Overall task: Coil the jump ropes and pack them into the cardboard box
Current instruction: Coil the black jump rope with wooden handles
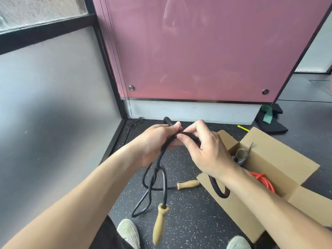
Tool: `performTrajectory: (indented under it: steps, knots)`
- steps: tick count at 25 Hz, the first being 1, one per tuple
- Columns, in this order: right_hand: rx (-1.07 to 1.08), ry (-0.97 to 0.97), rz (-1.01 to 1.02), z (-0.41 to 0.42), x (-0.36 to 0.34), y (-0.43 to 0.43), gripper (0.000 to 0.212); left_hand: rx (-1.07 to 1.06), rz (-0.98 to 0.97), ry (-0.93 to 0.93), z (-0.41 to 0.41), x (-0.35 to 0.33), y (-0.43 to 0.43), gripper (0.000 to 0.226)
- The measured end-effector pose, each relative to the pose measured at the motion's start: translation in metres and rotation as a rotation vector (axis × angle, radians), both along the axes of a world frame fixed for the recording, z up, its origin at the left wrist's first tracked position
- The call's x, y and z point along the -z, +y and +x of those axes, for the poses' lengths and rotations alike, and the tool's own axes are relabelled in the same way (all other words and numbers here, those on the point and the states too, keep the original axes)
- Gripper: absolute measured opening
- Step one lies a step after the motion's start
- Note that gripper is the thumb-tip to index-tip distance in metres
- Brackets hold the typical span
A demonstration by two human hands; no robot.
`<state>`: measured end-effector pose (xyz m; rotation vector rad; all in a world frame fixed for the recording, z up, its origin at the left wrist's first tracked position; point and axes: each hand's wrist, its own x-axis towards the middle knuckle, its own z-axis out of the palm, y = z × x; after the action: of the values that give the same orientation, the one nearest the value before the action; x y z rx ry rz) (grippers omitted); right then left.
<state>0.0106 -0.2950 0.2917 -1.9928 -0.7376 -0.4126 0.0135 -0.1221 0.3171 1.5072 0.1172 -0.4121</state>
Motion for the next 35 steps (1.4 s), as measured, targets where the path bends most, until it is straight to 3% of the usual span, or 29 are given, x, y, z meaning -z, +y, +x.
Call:
performTrajectory:
  steps: [4, 6, 9, 11, 13, 15, 17, 19, 21, 23, 26, 27, 30, 33, 35]
  knots:
    - [-0.111, -0.051, -0.136, 0.001, 0.001, -0.003, 0.037, -0.213, -0.145, -0.028, 0.009, -0.004, 0.000, 0.030]
    - [-0.256, 0.075, -0.049, -0.002, -0.004, -0.008, 0.046, -0.427, -0.248, -0.011, 0.023, -0.005, 0.015, 0.028]
    - [-0.381, 0.197, 0.005, -0.001, -0.021, -0.031, 0.037, -0.667, -0.544, -0.013, 0.039, -0.008, 0.054, 0.036]
    - [-0.282, 0.079, -0.248, 0.011, -0.029, -0.057, 0.040, -0.727, -0.623, -0.025, 0.041, -0.011, 0.080, 0.040]
    - [-0.150, 0.089, -0.434, 0.027, -0.027, -0.083, 0.039, -0.737, -0.595, -0.018, 0.040, -0.012, 0.096, 0.043]
    - [-0.002, 0.117, -0.435, 0.038, -0.025, -0.099, 0.041, -0.740, -0.487, -0.012, 0.040, -0.008, 0.106, 0.038]
    - [0.307, 0.088, -0.283, 0.045, -0.026, -0.112, 0.056, -0.745, -0.221, -0.018, 0.039, -0.002, 0.108, 0.031]
    - [0.586, 0.085, -0.003, 0.052, -0.032, -0.129, 0.052, -0.717, 0.058, -0.034, 0.035, 0.005, 0.103, 0.030]
    - [0.690, 0.061, 0.077, 0.049, -0.040, -0.134, 0.048, -0.611, 0.005, -0.038, 0.028, 0.005, 0.087, 0.027]
    - [0.554, 0.150, -0.021, 0.035, -0.042, -0.115, 0.048, -0.481, -0.132, -0.057, 0.022, -0.009, 0.064, 0.026]
    - [0.168, 0.311, -0.278, 0.009, -0.026, -0.050, 0.025, -0.280, -0.205, -0.155, 0.009, -0.036, 0.027, 0.024]
    - [0.113, 0.331, -0.280, 0.003, -0.015, -0.030, 0.032, -0.208, -0.206, -0.196, 0.005, -0.042, 0.019, 0.023]
    - [0.291, 0.197, -0.079, 0.007, 0.008, -0.005, 0.061, -0.098, -0.105, -0.245, -0.002, -0.047, 0.010, 0.028]
    - [0.545, 0.169, -0.040, 0.022, 0.005, -0.017, 0.052, -0.039, 0.003, -0.266, -0.006, -0.042, 0.019, 0.035]
    - [0.493, 0.212, -0.167, 0.031, 0.004, -0.026, 0.029, -0.017, 0.057, -0.311, -0.005, -0.037, 0.025, 0.035]
